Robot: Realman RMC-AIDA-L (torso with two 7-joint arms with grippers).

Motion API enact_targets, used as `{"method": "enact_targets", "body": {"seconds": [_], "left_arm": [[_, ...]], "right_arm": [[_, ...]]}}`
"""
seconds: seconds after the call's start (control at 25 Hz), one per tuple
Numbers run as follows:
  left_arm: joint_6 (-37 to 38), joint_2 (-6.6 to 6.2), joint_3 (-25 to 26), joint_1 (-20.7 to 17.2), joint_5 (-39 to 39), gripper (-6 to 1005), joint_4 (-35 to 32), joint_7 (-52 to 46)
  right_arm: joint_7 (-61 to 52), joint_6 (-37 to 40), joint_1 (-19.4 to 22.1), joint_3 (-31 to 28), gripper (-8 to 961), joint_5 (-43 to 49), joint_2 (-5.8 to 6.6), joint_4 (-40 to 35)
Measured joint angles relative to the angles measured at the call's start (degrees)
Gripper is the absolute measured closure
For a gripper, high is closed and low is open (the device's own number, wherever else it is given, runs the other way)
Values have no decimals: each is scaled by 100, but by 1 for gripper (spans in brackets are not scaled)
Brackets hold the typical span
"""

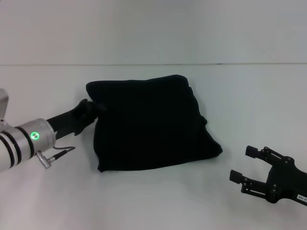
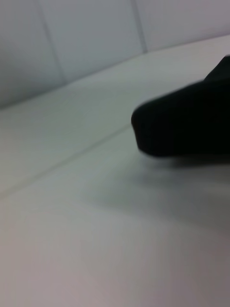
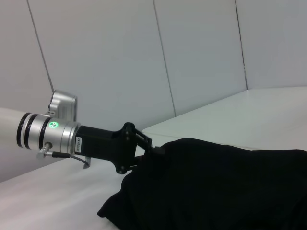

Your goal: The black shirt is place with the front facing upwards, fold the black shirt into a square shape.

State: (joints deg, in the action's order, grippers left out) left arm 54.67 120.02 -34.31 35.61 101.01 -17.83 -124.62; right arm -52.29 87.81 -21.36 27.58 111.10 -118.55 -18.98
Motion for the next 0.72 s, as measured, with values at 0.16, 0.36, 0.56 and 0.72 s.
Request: {"method": "enact_targets", "body": {"seconds": [0.16,0.36,0.56,0.72], "left_arm": [[241,-77,3,29,13,814,-62,530],[412,-358,-35,24,98,790,-116,791],[1596,-572,156,-223,52,473,-440,1971],[3688,-344,218,-593,44,317,-1117,4090]], "right_arm": [[21,1,-16,-25,25,0,-15,0],[23,-15,-72,-145,25,0,-38,0],[96,-56,-169,-447,26,-1,-73,-1],[325,-57,-294,-662,26,0,-94,40]]}}
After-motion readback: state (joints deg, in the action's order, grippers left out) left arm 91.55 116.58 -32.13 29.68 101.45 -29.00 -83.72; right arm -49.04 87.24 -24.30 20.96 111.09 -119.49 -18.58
